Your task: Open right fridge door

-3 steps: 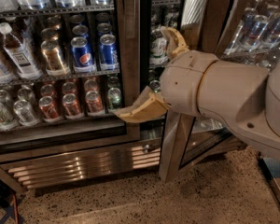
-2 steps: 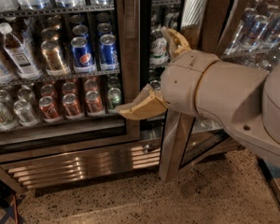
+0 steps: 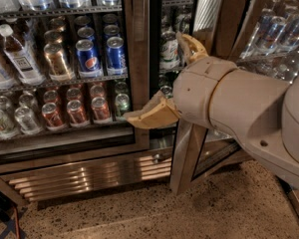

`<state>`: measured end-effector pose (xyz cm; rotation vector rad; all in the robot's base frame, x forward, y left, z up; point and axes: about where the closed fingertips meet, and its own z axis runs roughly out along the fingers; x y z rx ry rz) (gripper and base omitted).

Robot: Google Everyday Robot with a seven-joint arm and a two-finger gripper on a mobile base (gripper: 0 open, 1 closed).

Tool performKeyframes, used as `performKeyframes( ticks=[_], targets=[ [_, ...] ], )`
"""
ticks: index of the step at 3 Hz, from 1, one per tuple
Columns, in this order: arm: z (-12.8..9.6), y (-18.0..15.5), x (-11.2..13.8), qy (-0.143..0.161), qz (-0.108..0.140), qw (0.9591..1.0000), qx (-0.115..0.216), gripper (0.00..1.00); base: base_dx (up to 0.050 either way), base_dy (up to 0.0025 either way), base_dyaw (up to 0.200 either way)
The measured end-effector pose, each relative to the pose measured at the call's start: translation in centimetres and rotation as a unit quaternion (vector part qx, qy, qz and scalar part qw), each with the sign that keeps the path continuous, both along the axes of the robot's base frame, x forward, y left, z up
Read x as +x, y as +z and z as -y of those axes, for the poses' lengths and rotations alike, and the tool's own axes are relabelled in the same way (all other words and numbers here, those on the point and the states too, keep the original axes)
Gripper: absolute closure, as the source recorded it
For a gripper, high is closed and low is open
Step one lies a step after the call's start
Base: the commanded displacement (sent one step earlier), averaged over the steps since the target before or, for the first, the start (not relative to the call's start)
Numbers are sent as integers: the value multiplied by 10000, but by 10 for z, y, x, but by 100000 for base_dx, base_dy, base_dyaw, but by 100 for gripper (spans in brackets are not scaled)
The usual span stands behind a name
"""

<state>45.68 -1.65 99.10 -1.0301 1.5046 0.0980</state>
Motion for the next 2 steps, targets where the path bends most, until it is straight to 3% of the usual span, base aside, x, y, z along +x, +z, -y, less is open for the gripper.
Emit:
performKeyframes(
  ticks=[2],
  targets=[
    [1, 1, -3, -186, -19, 9998, 33, 0, 0, 0, 0]
  ],
)
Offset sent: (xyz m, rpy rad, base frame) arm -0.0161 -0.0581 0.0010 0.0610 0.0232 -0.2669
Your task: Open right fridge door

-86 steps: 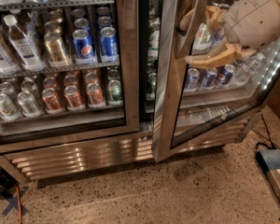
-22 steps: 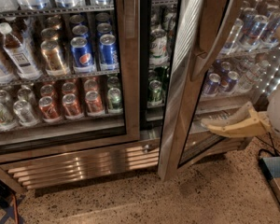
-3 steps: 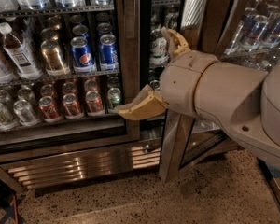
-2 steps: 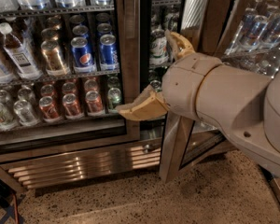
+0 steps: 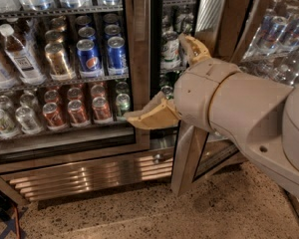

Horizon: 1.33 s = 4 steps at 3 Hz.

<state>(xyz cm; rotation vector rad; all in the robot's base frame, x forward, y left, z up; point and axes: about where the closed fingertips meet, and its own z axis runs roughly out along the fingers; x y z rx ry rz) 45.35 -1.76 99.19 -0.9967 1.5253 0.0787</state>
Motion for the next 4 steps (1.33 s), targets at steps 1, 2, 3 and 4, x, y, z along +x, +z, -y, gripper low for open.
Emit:
performKeyframes(
  ticks=[1, 2, 3, 4],
  targets=[
    [-3, 0, -1, -3, -1, 10000, 1, 0, 0, 0, 0],
    [6, -2, -3, -220, -41, 9997, 15, 0, 0, 0, 0],
    [2, -2, -4, -223, -41, 9997, 15, 0, 0, 0, 0],
    [9, -2, -7, -401, -75, 9992, 51, 0, 0, 0, 0]
  ],
)
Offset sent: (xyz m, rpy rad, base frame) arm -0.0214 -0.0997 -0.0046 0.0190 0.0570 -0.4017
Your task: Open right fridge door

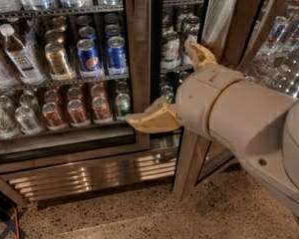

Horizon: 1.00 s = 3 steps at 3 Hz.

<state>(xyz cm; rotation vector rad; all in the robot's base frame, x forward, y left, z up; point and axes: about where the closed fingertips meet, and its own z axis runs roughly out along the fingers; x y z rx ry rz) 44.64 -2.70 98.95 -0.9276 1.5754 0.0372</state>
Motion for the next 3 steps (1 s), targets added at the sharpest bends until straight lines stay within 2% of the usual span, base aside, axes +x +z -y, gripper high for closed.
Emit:
performKeyframes(
  ticks=[1, 2, 3],
  targets=[
    [-3, 0, -1, -2, -1, 10000, 1, 0, 0, 0, 0],
    [6, -2, -8, -170, -70, 9998, 43, 0, 0, 0, 0],
    [3, -2, -9, -171, -71, 9998, 42, 0, 0, 0, 0]
  ],
)
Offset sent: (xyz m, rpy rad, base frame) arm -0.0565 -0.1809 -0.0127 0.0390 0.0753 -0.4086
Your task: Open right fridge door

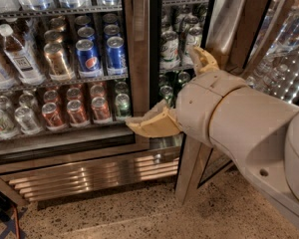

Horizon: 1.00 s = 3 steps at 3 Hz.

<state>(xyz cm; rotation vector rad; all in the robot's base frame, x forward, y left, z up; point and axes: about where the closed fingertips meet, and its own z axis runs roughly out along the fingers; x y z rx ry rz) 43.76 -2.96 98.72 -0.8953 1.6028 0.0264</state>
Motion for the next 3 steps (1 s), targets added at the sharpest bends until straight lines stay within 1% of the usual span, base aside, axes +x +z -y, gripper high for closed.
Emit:
performKeyframes(
  ticks=[1, 2, 3],
  targets=[
    [12, -5, -10, -158, -84, 9998, -13, 0, 0, 0, 0],
    [8, -5, -11, -160, -85, 9998, -14, 0, 0, 0, 0],
    [18, -10, -20, -287, -154, 9994, -83, 0, 0, 0, 0]
  ],
)
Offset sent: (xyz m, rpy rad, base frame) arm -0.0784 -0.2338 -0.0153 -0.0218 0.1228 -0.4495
